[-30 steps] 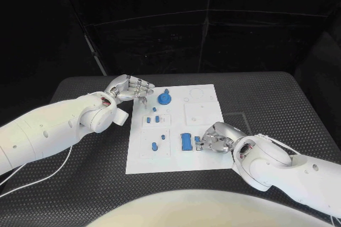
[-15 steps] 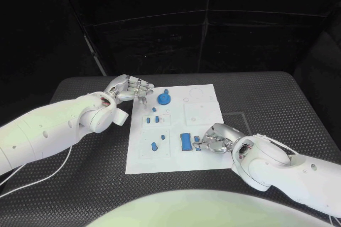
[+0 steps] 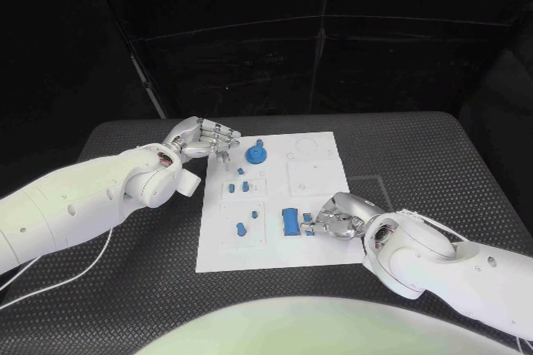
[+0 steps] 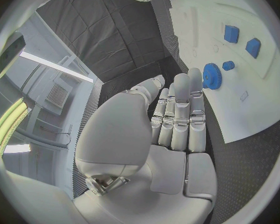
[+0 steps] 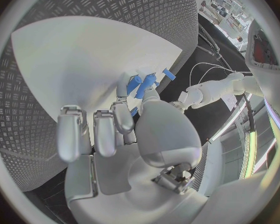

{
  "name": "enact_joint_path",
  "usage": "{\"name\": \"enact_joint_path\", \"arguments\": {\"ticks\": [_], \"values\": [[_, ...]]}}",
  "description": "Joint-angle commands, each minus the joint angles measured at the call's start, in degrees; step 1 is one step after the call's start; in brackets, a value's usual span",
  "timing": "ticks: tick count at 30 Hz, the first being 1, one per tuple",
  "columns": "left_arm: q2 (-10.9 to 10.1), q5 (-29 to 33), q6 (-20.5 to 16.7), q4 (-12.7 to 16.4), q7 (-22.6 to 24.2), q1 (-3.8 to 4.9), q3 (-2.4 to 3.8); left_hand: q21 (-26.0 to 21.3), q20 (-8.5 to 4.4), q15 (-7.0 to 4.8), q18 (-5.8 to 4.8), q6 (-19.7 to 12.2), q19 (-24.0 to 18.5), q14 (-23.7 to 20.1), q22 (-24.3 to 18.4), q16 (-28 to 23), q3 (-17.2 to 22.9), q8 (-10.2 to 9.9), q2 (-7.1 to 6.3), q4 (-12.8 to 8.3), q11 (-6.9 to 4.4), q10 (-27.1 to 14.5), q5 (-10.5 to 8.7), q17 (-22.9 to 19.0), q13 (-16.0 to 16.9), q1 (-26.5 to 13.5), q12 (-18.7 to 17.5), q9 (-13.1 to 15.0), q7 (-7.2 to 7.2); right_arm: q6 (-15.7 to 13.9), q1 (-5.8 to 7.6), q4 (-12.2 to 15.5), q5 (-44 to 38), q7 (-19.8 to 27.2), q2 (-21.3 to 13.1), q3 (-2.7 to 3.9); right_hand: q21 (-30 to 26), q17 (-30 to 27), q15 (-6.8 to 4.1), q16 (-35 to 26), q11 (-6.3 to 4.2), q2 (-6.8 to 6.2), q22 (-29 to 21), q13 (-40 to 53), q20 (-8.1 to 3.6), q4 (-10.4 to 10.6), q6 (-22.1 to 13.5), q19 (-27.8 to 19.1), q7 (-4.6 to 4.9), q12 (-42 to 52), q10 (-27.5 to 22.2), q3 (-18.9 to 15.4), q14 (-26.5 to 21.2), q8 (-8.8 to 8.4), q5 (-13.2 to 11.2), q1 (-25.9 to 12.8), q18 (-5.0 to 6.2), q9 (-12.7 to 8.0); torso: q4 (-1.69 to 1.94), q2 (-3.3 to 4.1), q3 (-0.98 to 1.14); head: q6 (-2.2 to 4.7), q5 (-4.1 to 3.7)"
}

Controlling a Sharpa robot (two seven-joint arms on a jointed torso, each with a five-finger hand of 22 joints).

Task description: Assemble the parts on the task board

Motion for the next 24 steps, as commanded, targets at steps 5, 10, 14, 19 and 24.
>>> {"name": "enact_joint_path", "arguments": {"ticks": [5,10,14,19,24], "values": [[0.06,0.25,0.46,-0.06,0.7,0.06,0.06,-0.3,0.13,0.06,0.27,0.21,-0.07,-0.5,-0.06,-0.36,-0.1,0.29,0.68,0.0,0.03,-0.51,-0.26,-0.08,0.0,-0.04,0.19,0.03,0.26,-0.78,0.05,1.12,-0.2,2.33,-1.16,0.01,-0.26,3.33,0.2,-0.13,0.16,-0.12,6.43,0.1,0.12,-0.26,0.2,-0.28,0.11,0.16,0.1,-0.26,3.78,0.03,-1.2,2.04,-0.2,0.19,-0.01,-0.04,0.07,0.0,0.15],[0.07,0.25,0.48,-0.15,0.66,0.02,0.05,-0.3,0.13,0.06,0.27,0.21,-0.07,-0.5,-0.06,-0.36,-0.1,0.29,0.68,0.0,0.03,-0.51,-0.26,-0.08,0.0,-0.04,0.19,0.03,0.26,-0.22,0.05,1.72,0.17,3.1,-2.23,0.01,-0.27,3.35,0.2,-0.12,0.16,-0.28,6.45,0.13,0.12,-0.5,0.17,-0.27,0.1,0.14,0.09,-0.25,3.78,0.1,-1.38,3.72,-0.2,0.35,-0.09,-0.09,0.02,0.0,0.11],[0.19,0.25,0.51,-0.2,0.65,-0.03,0.05,-0.3,0.13,0.06,0.27,0.21,-0.07,-0.5,-0.06,-0.36,-0.1,0.29,0.68,0.0,0.03,-0.51,-0.26,-0.08,0.0,-0.04,0.19,0.03,0.26,0.23,0.05,1.63,0.28,3.16,-2.33,0.01,-0.29,3.35,0.2,-0.13,0.15,-0.05,6.45,0.16,0.11,-0.7,0.12,-0.28,0.1,0.12,0.08,-0.12,3.78,0.13,-1.49,5.14,-0.2,0.46,-0.09,-0.08,0.0,0.0,-0.05],[0.3,0.25,0.54,-0.23,0.66,-0.08,0.05,-0.38,0.15,0.09,0.26,0.14,-0.05,-0.51,-0.12,-0.36,-0.17,0.28,0.7,0.08,0.07,-0.66,-0.28,-0.1,-0.02,-0.17,0.23,0.01,0.29,0.75,0.05,1.14,0.18,2.82,-1.95,0.01,-0.28,3.39,0.2,-0.12,0.15,0.37,6.5,0.17,0.11,-1.06,0.07,-0.26,0.11,0.06,0.06,0.05,3.79,0.17,-1.36,6.89,-0.2,0.59,0.13,-0.06,-0.01,0.0,-0.11],[0.28,0.25,0.5,-0.23,0.67,-0.1,0.05,-0.38,0.15,0.09,0.26,0.14,-0.05,-0.51,-0.12,-0.36,-0.17,0.28,0.7,0.08,0.07,-0.66,-0.28,-0.1,-0.02,-0.17,0.23,0.01,0.29,1.16,0.05,0.28,-0.39,2.25,-1.29,0.01,-0.27,3.41,0.18,-0.11,0.12,0.79,6.54,0.23,0.09,-1.68,0.11,-0.24,0.1,0.07,0.08,0.27,3.8,0.23,-1.4,8.79,-0.21,0.72,0.11,0.0,-0.03,0.0,0.07]]}}
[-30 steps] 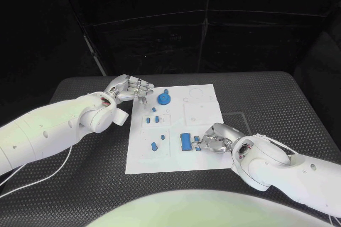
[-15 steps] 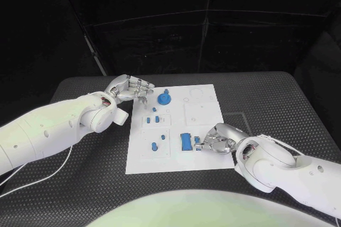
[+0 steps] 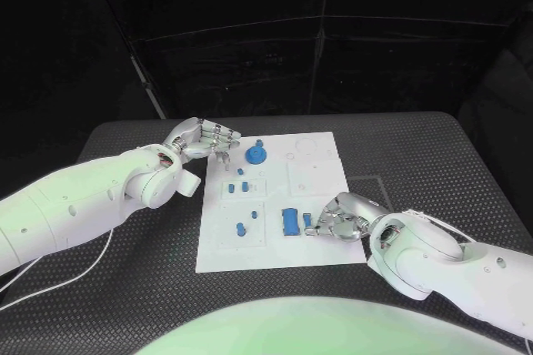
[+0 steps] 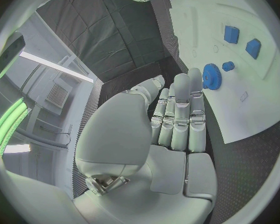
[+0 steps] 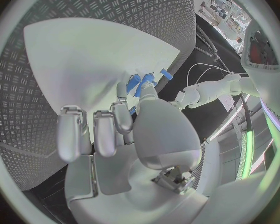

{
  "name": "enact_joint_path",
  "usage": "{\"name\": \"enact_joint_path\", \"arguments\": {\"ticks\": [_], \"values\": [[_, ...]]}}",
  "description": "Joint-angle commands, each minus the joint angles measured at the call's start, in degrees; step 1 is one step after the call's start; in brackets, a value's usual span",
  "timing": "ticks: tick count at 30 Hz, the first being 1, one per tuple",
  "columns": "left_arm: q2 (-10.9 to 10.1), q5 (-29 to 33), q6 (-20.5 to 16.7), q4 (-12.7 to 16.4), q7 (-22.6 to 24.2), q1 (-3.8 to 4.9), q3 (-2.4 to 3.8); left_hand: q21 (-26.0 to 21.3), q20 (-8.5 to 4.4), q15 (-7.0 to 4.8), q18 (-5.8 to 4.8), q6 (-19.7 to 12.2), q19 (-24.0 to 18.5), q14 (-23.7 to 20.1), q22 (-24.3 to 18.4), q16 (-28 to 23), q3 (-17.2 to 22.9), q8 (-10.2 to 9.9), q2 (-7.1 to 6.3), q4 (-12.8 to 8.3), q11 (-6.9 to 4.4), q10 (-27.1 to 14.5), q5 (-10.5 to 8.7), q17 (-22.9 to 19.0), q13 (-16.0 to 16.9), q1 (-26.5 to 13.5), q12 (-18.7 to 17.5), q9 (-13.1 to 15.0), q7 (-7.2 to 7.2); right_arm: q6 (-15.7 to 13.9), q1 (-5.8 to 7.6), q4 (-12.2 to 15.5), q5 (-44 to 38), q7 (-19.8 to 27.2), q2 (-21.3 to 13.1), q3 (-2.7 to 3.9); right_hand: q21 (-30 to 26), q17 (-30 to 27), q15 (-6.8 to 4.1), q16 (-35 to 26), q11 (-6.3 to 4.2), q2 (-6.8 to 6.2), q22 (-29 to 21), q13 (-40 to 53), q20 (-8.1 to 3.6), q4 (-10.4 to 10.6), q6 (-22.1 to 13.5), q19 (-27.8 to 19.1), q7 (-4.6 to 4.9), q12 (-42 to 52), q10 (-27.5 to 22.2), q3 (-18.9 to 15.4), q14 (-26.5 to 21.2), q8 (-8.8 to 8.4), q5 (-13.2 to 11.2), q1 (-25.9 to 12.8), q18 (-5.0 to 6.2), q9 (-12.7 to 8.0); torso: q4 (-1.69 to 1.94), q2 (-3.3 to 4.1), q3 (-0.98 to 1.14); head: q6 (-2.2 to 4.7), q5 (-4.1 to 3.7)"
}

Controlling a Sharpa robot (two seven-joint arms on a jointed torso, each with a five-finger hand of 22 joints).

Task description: Assemble the parts on the task board

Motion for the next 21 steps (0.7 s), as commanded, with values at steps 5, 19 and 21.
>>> {"name": "enact_joint_path", "arguments": {"ticks": [5,19,21], "values": [[-0.03,0.25,0.41,0.13,0.68,0.04,0.06,-0.38,0.15,-0.11,0.26,0.14,-0.05,-0.3,-0.05,-0.36,-0.17,0.28,0.47,0.08,-0.14,-0.45,-0.28,-0.05,-0.02,0.06,0.24,0.01,0.29,0.66,0.05,-1.18,-1.07,-0.51,0.89,0.0,-0.24,3.48,0.13,-0.07,0.07,0.61,6.6,-0.04,0.07,-0.91,0.16,-0.2,0.04,0.08,0.11,0.25,3.8,0.3,-0.22,2.38,-0.22,0.17,0.04,0.18,-0.01,0.0,0.26],[-0.17,0.25,0.34,0.27,0.69,0.04,0.06,-0.38,0.15,-0.11,0.26,0.14,-0.04,-0.3,-0.06,-0.36,-0.16,0.28,0.49,0.08,-0.14,-0.46,-0.27,-0.05,-0.02,0.07,0.24,0.01,0.29,-1.78,0.05,-1.48,-0.75,1.28,1.65,0.01,-0.22,3.54,0.12,-0.04,0.08,0.95,6.68,0.24,0.03,-0.24,0.36,-0.15,0.06,0.34,0.36,-0.88,3.82,0.54,-3.38,2.33,-0.24,0.46,-0.1,0.08,0.06,0.0,0.34],[-0.2,0.25,0.33,0.27,0.69,0.04,0.06,-0.41,0.15,-0.11,0.26,0.13,-0.03,-0.31,-0.07,-0.36,-0.13,0.29,0.55,0.07,-0.15,-0.49,-0.26,-0.06,-0.02,0.11,0.27,0.01,0.29,-2.67,0.05,-1.19,0.19,2.29,1.52,0.01,-0.27,3.43,0.15,-0.12,0.11,0.76,6.62,0.18,0.05,0.21,0.29,-0.2,0.09,0.26,0.33,-1.39,3.79,0.53,-3.99,1.83,-0.22,0.5,-0.13,0.03,0.07,0.0,0.37]]}}
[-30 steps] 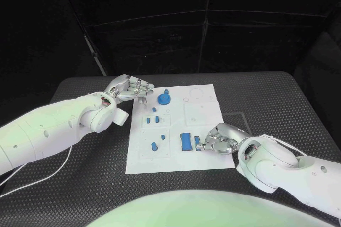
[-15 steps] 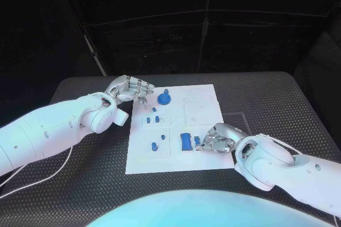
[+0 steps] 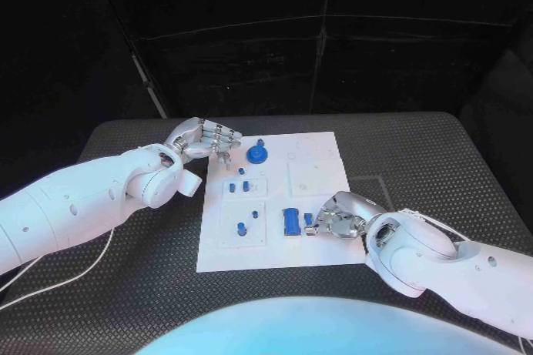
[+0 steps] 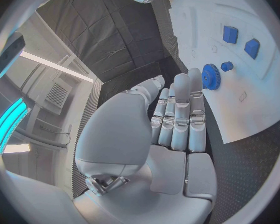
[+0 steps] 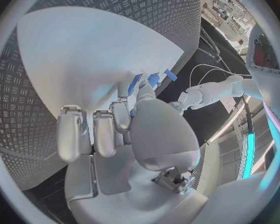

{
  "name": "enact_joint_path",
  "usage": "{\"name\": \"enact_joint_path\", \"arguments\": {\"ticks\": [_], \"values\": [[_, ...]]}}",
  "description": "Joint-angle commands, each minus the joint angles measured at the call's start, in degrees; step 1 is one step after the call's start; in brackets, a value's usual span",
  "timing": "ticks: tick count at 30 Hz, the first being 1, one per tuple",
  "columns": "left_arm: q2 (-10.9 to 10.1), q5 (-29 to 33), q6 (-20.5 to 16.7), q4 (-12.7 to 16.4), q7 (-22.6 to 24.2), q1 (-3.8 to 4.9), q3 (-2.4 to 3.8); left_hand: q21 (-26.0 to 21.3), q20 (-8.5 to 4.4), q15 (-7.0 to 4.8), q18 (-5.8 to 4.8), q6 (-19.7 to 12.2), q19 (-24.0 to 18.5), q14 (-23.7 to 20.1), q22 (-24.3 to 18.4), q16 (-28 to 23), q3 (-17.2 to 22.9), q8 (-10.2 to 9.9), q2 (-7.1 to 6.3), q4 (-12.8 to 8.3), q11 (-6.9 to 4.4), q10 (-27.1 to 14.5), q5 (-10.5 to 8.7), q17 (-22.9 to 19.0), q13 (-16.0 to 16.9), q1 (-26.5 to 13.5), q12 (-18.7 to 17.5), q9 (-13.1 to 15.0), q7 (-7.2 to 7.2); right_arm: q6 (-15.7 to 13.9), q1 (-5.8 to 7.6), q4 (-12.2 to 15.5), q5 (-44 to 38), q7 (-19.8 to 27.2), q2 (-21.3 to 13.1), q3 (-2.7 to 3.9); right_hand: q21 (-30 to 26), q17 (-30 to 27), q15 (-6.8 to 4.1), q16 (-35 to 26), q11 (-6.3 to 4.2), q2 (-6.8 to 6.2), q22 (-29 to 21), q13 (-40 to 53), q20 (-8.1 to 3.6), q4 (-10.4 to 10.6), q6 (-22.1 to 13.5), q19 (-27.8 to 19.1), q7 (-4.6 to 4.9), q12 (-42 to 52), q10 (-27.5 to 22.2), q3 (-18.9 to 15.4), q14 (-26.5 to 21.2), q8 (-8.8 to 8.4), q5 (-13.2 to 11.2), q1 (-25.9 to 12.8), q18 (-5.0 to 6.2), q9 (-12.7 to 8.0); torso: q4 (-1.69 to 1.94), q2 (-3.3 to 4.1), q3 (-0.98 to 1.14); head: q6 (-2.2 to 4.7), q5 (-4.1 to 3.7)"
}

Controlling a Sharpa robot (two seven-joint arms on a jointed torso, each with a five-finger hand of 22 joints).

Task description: Assemble the parts on the task board

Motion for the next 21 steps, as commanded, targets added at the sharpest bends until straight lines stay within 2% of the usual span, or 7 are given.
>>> {"name": "enact_joint_path", "arguments": {"ticks": [1,4,9,12,16,18,21], "values": [[-0.06,0.24,0.33,0.14,0.69,0.08,0.06,-0.19,0.15,-0.11,0.26,0.13,-0.03,-0.31,-0.08,-0.37,-0.13,0.29,0.56,0.07,0.06,-0.29,-0.26,-0.07,-0.02,0.1,0.27,0.01,0.29,-2.86,0.04,0.68,1.89,2.95,-0.23,0.01,-0.36,3.27,0.15,-0.2,0.15,-0.48,6.51,-0.09,0.07,0.43,0.21,-0.29,0.11,0.08,0.25,-0.77,3.77,0.3,-0.65,-1.27,-0.19,0.12,-0.08,-0.09,0.03,0.0,0.08],[-0.11,0.24,0.29,0.18,0.72,0.08,0.06,-0.19,0.15,-0.11,0.26,0.13,-0.03,-0.31,-0.08,-0.37,-0.13,0.29,0.56,0.07,0.06,-0.29,-0.26,-0.07,-0.02,0.1,0.27,0.01,0.29,-4.28,0.05,1.0,5.94,6.96,-0.99,0.02,-1.57,1.71,0.3,-1.25,0.37,-0.8,4.96,-0.96,0.16,0.93,-0.71,-1.56,0.4,-1.03,-0.45,-1.38,3.4,-0.16,-0.82,-1.74,0.24,-0.01,-0.1,-0.13,-0.01,0.0,0.06],[-0.2,1.87,0.11,0.26,0.84,0.08,0.06,-0.2,0.16,-0.11,0.26,0.12,-0.03,-0.31,-0.09,-0.37,-0.13,0.29,0.57,0.07,0.07,-0.3,-0.26,-0.07,-0.02,0.1,0.28,0.01,0.29,-4.8,0.16,0.27,22.95,19.74,-2.65,0.06,-8.16,-5.77,1.06,-7.01,1.3,-0.38,-2.9,-4.22,0.81,0.52,-3.15,-7.96,1.43,-5.28,-3.71,-1.5,1.34,-1.22,0.73,-0.15,2.32,-0.16,0.02,-0.32,-0.25,0.0,-0.41],[-0.15,4.33,0.03,0.25,1.34,0.08,0.06,-0.24,0.17,-0.09,0.25,0.1,-0.03,-0.32,-0.11,-0.37,-0.24,0.29,0.49,0.14,0.09,-0.32,-0.29,-0.08,-0.02,-0.04,0.33,0.0,0.29,-4.77,0.84,-2.19,34.66,28.7,-2.89,0.82,-13.82,-11.78,1.73,-12.33,2.09,0.16,-9.06,-8.81,1.41,-0.53,-5.12,-12.57,2.34,-11.01,-7.81,-1.34,-0.32,-2.18,1.54,1.74,3.78,-0.38,0.14,-0.59,-0.41,0.0,-0.92],[0.15,9.44,0.15,-0.22,2.53,0.08,0.06,-0.48,0.27,-0.01,0.22,0.06,-0.11,-0.45,-0.28,-0.42,-0.77,0.33,0.22,0.51,0.06,-0.32,-0.38,-0.14,0.01,-0.69,0.56,0.0,0.2,-3.51,3.0,-8.01,48.69,37.52,-1.56,1.67,-34.06,-36.63,3.67,-37.25,4.12,1.29,-29.01,-23.56,3.07,-2.56,-8.56,-27.83,4.37,-29.94,-21.83,-0.86,-10.8,-4.33,2.33,5.29,7.71,-1.15,0.21,-1.49,-0.86,0.0,-1.47],[0.36,12.82,0.28,-0.61,3.29,0.08,0.06,-0.94,0.33,-0.01,0.23,0.12,-0.47,-0.99,-0.56,-0.81,-1.23,0.42,0.08,0.77,-0.06,-0.18,-0.38,-0.33,0.07,-1.08,0.87,0.03,-0.01,-2.12,4.27,-11.45,55.03,40.5,-0.27,1.85,-38.96,-39.6,4.82,-43.2,4.76,2.3,-32.25,-27.71,4.09,-3.58,-9.4,-29.34,5.22,-34.45,-24.31,-0.35,-13.34,-5.34,2.22,7.48,7.67,-1.91,0.13,-2.27,-1.24,0.02,-1.71],[0.84,17.13,0.33,-1.52,4.58,0.08,0.06,-3.75,0.71,0.51,0.11,0.24,-3.81,-5.12,-2.15,-4.81,-1.9,0.62,-0.04,1.1,0.09,-0.58,-0.33,-2.13,-0.05,-1.27,0.98,0.04,-0.21,-0.3,5.73,-16.76,60.96,44.1,2.05,2.02,-46.05,-43.4,6.6,-51.3,6.1,3.07,-36.74,-35.08,5.72,-4.25,-9.5,-32.84,5.55,-41.63,-27.27,-0.18,-19.44,-6.52,0.84,9.26,7.3,-3.32,0.08,-3.1,-1.71,1.55,-2.31]]}}
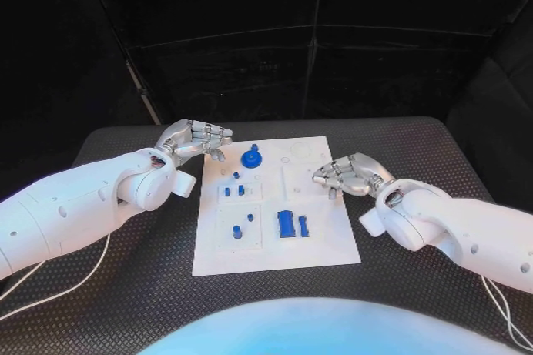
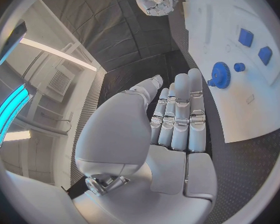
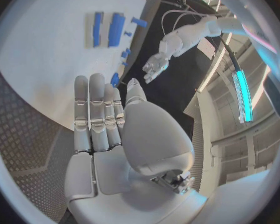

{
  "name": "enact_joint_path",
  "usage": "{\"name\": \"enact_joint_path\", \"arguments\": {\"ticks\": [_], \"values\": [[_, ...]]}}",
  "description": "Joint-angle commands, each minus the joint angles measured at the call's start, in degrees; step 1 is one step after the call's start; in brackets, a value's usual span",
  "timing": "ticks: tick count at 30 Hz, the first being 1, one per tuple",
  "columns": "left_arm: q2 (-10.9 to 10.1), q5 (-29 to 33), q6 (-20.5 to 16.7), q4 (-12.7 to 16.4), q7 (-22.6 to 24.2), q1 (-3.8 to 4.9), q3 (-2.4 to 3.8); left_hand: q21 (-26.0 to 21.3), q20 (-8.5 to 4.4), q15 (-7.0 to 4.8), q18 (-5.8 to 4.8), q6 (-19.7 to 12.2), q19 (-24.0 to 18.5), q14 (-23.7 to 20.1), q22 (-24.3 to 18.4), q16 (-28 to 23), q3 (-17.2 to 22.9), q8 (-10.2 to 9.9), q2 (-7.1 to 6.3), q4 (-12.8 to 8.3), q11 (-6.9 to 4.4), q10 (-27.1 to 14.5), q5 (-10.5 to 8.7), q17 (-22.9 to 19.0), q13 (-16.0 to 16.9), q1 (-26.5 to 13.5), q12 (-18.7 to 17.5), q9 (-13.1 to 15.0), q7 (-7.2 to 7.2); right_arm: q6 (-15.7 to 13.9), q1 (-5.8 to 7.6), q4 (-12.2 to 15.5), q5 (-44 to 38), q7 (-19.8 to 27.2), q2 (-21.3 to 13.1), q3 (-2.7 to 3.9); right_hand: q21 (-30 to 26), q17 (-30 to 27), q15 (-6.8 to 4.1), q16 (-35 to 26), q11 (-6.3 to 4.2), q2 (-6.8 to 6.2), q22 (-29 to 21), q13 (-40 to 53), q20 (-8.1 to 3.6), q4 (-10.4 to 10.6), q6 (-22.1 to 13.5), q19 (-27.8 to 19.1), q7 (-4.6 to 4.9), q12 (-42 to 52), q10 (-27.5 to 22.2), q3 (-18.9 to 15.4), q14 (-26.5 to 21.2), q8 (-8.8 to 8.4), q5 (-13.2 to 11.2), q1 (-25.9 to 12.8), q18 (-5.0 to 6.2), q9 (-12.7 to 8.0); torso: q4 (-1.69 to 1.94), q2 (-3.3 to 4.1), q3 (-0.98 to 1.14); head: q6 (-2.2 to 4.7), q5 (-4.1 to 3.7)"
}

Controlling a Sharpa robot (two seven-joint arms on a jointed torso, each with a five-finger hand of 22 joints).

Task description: Assemble the parts on the task board

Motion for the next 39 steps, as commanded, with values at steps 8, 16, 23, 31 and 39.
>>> {"name": "enact_joint_path", "arguments": {"ticks": [8,16,23,31,39], "values": [[3.42,15.52,-0.27,-6.02,8.49,0.07,0.1,-18.18,5.7,5.83,-0.97,-1.39,-20.04,-12.11,-13.53,-25.75,-1.85,-0.78,0.55,1.83,3.14,-2.08,-0.31,-11.55,-0.71,-0.69,-4.49,-0.12,-1.79,6.1,4.06,-18.11,26.83,18.96,9.56,0.25,-22.47,-16.48,6.01,-23.92,3.22,1.02,-15.82,-25.16,6.31,-3.41,1.06,-6.31,1.11,-18.37,-0.57,-0.26,-11.02,-6.78,-2.25,1.85,0.85,-6.49,-0.58,-3.42,-1.4,5.16,-0.95],[7.72,17.04,-2.95,-11.42,10.74,-0.28,0.12,-18.72,9.41,6.6,-0.21,-3.84,-31.11,-14.78,-26.3,-39.63,-6.66,-1.97,2.38,1.68,3.39,-6.63,-0.18,-18.43,-0.83,0.11,-9.45,-0.18,-2.33,8.71,4.79,-27.25,28.0,20.93,15.5,0.3,-33.18,-26.71,7.1,-32.78,5.13,2.05,-25.69,-37.04,7.59,-8.17,1.5,-1.9,0.83,-25.56,2.26,1.0,-8.3,-9.2,-2.47,-1.62,1.01,-12.39,0.04,-4.52,-1.21,6.96,-0.76],[8.05,14.88,-2.75,-10.84,8.02,-0.3,-0.12,-22.09,3.09,3.4,-3.72,-24.88,-44.51,-34.44,-35.57,-43.96,-11.77,-5.62,7.58,-1.15,-0.22,-28.91,-4.24,-22.34,-4.38,-30.58,-12.89,-3.88,-5.24,4.88,5.12,-26.81,26.39,18.41,15.73,-0.23,-37.5,-34.19,3.98,-36.81,1.53,-0.49,-32.6,-42.92,2.03,-11.56,-18.81,-20.13,-2.81,-29.17,-18.93,6.29,-30.54,-12.8,-6.53,-33.81,-2.67,-19.46,-0.09,-4.15,-1.19,7.48,-0.69],[6.4,15.63,-10.72,-4.11,9.67,0.39,-1.26,-22.09,0.31,-1.55,-5.17,-33.82,-49.98,-42.94,-38.71,-48.24,-13.7,-5.62,7.58,-5.3,-1.79,-38.08,-6.06,-27.24,-4.38,-43.93,-12.89,-3.88,-9.72,-3.09,7.97,-19.1,31.74,21.18,13.2,-3.5,-42.38,-34.19,-0.95,-36.81,-0.09,-5.15,-34.85,-42.92,-0.32,-11.56,-27.66,-28.85,-4.4,-33.32,-28.4,8.44,-40.66,-12.8,-8.32,-47.23,-4.24,-19.46,0.43,-4.07,-0.75,11.45,-0.12],[3.67,16.89,-23.95,7.07,12.42,1.54,-3.15,-22.09,-1.71,-1.55,-5.81,-40.25,-53.9,-49.07,-40.97,-48.24,-18.41,-5.62,7.58,-5.3,-6.03,-44.69,-10.86,-27.24,-4.38,-53.57,-12.89,-3.88,-9.72,-15.27,12.32,-7.32,39.93,25.42,9.34,-8.48,-42.38,-34.19,-0.95,-36.81,-4.59,-5.15,-36.5,-42.92,-2.1,-11.56,-34.21,-35.26,-8.85,-33.32,-35.37,9.94,-48.12,-12.8,-13.27,-57.16,-5.49,-19.46,0.87,-4.0,-0.37,14.85,0.38]]}}
